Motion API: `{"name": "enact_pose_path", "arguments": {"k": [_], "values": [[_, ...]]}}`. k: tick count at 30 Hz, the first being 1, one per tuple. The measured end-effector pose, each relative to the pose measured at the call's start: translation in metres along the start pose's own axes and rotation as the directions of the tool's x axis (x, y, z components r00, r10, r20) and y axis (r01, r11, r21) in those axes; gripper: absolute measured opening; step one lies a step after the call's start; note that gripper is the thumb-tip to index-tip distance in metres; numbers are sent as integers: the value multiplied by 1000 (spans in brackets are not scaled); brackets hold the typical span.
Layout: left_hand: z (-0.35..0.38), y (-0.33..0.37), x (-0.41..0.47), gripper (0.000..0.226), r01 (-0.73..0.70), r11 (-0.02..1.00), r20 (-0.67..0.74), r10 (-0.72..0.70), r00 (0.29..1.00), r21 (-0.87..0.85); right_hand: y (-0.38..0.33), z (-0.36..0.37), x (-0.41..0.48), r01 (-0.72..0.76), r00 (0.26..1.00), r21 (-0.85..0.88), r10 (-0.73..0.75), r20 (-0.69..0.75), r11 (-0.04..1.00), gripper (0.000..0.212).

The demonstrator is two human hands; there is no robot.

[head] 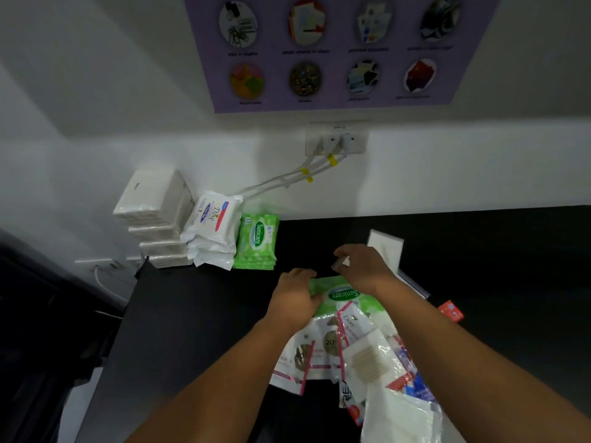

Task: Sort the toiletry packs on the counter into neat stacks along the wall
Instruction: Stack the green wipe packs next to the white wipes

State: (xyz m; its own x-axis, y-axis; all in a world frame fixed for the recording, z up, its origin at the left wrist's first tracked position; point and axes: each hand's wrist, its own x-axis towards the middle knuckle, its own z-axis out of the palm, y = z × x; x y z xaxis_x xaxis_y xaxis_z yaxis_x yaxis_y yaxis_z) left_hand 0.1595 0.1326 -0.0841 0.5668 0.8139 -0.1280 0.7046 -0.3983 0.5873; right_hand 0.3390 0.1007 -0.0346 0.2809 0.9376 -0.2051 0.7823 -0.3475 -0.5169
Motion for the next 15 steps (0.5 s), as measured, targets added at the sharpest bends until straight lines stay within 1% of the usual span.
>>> {"name": "enact_pose_path", "arguments": {"k": [3,4,6,7,10,12,15], "values": [[8,11,1,76,25,986,97,-41,994,164,26,-6,-15,-15,991,-174,38,126,985,52],[9,15,3,81,37,978,133,-65,989,204,34,-5,-18,5,988,-241,33,154,971,57],[8,23,5,88,41,960,198,-99,975,275,48,0,-25,61,986,-343,-4,165,937,60],[8,25,7,89,38,951,217,-109,970,307,52,3,-28,71,988,-361,-16,154,930,62],[8,30,12,89,44,922,226,-141,964,384,63,13,-36,78,992,-330,-42,115,941,68],[6,33,16,87,53,895,239,-175,955,443,66,18,-38,93,994,-313,-68,89,945,64],[4,38,18,75,53,865,276,-217,936,499,69,22,-40,110,992,-295,-87,90,949,58]]}}
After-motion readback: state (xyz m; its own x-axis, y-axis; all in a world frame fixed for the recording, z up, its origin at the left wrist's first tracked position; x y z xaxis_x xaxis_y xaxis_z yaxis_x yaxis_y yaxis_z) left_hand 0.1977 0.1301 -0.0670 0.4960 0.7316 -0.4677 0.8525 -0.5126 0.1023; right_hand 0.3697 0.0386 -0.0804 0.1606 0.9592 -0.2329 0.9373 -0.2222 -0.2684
